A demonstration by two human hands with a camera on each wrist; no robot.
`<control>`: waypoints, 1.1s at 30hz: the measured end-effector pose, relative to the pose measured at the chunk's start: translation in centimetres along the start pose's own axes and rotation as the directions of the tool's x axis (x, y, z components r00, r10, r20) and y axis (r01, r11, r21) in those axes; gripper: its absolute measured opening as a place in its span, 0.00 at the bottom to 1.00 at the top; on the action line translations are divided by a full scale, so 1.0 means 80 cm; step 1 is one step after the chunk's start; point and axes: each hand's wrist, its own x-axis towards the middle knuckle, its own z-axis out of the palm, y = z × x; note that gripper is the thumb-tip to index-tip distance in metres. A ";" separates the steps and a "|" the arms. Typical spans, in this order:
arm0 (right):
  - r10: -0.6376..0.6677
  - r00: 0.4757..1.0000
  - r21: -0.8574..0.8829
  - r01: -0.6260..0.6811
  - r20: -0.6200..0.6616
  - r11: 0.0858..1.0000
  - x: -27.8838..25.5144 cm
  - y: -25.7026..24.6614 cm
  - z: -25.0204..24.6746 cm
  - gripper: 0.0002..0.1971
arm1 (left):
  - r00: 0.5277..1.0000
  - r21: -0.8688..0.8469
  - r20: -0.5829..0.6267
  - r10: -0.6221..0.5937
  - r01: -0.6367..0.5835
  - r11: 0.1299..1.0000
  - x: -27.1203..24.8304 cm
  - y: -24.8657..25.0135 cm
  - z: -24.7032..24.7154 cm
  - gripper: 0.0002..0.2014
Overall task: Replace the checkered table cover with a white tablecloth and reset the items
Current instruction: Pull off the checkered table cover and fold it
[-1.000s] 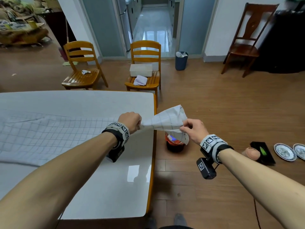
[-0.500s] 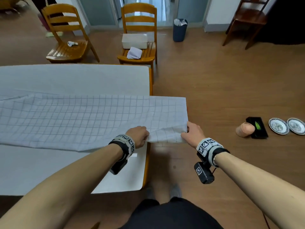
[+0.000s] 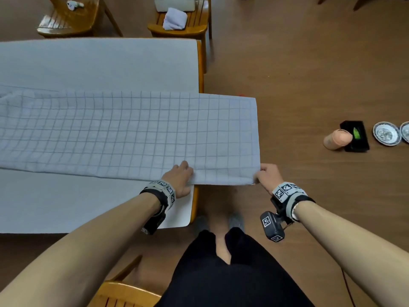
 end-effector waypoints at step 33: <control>0.093 0.989 -0.478 -0.137 -0.115 0.868 0.067 0.033 -0.031 0.15 | 0.997 -0.230 0.026 -0.075 0.079 0.970 0.001 0.036 -0.017 0.22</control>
